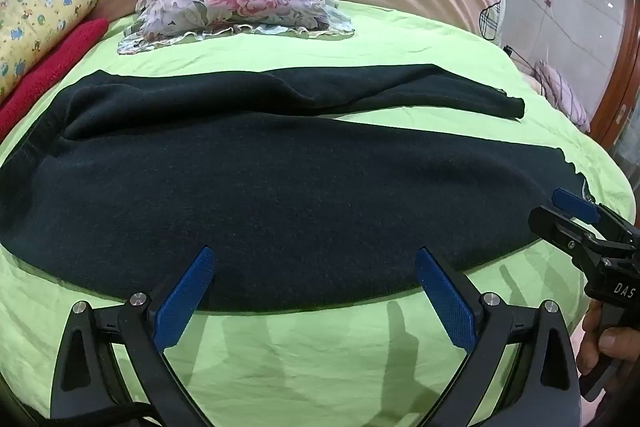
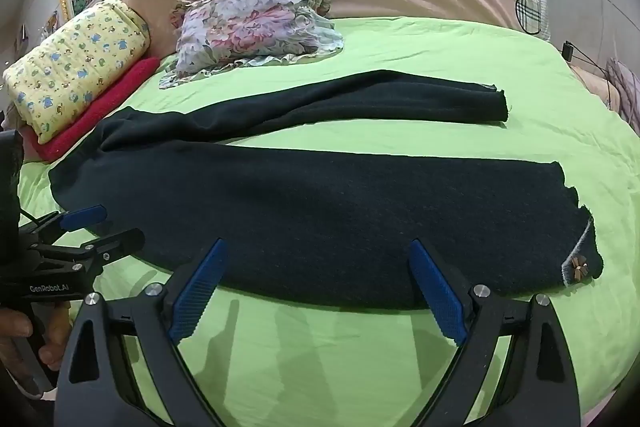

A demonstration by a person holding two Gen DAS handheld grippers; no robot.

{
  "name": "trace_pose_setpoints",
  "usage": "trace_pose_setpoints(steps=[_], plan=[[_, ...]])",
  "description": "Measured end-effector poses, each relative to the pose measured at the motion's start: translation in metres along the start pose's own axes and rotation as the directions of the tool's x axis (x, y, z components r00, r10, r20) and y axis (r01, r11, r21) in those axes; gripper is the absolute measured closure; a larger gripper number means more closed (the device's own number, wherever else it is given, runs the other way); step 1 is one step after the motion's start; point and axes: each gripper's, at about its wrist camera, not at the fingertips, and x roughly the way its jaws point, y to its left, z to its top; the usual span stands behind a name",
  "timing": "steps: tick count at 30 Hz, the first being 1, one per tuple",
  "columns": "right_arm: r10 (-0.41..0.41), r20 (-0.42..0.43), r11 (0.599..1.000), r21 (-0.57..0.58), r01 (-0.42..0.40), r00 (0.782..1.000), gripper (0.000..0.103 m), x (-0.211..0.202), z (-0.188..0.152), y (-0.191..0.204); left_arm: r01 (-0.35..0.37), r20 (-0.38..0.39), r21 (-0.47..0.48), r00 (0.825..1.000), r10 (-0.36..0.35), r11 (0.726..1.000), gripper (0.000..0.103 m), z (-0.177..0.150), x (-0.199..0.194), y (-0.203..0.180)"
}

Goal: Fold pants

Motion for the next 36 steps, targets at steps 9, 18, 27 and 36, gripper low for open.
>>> trace_pose_setpoints(steps=[9, 18, 27, 36], plan=[[-0.006, 0.004, 1.000, -0.008, 0.006, 1.000, 0.011, 0.009, 0.003, 0.010, 0.003, -0.005, -0.005, 1.000, -0.003, 1.000, 0.002, 0.000, 0.001, 0.000], [-0.002, 0.006, 1.000, -0.012, 0.002, 1.000, 0.011, 0.004, 0.002, 0.008, 0.008, -0.005, -0.007, 1.000, -0.008, 1.000, 0.002, 0.000, 0.001, 0.000], [0.019, 0.013, 1.000, 0.024, -0.020, 1.000, 0.011, -0.002, 0.005, 0.000, 0.015, -0.008, -0.009, 1.000, -0.015, 1.000, 0.002, 0.000, 0.003, 0.000], [0.028, 0.010, 0.999, 0.039, -0.028, 1.000, 0.011, -0.003, 0.005, -0.001, 0.025, -0.019, -0.011, 0.999, -0.025, 1.000, 0.002, 0.000, 0.006, -0.001]])
